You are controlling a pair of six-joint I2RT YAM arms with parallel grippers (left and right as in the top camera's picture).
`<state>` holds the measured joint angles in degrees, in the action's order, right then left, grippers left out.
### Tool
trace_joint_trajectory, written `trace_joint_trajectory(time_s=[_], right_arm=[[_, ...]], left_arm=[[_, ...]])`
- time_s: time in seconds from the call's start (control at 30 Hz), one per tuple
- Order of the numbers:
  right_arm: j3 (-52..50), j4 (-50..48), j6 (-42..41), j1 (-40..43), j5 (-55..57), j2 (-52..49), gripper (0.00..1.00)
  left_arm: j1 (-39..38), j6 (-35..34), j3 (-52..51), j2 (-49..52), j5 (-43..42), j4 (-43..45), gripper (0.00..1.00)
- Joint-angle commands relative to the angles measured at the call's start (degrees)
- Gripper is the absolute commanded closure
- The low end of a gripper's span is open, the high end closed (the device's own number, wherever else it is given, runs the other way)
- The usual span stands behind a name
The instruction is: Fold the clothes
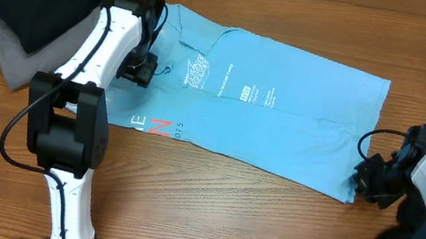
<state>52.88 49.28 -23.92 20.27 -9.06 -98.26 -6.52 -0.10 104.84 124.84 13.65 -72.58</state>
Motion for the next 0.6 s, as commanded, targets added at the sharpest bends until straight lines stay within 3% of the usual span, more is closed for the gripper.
trace_joint_trajectory(time_s=[0.0,0.17,0.23,0.33,0.47,0.57], right_arm=[[-0.9,0.3,2.2,0.3,-2.0,-0.9,0.72],[-2.0,1.2,7.8,0.3,-6.7,-0.9,0.65],[-2.0,1.6,7.9,0.3,-6.7,-0.9,0.77],[-2.0,2.3,7.9,0.3,-6.7,-0.9,0.82],[-2.0,3.1,5.9,0.3,-2.4,-0.9,0.96],[-1.7,4.2,0.9,0.7,4.2,-0.9,0.96]], left_arm=[[2.8,-4.9,-3.2,0.3,-3.3,-0.5,0.44],[7.4,-6.0,-8.9,0.3,-3.5,0.7,0.54],[9.7,-6.6,-11.9,0.3,-4.4,2.3,0.59],[12.1,-6.6,-15.7,0.3,-5.2,5.0,0.63],[14.3,-6.6,-19.0,0.3,-5.2,7.8,0.67],[15.1,-6.6,-19.2,0.3,-5.6,8.4,0.69]])
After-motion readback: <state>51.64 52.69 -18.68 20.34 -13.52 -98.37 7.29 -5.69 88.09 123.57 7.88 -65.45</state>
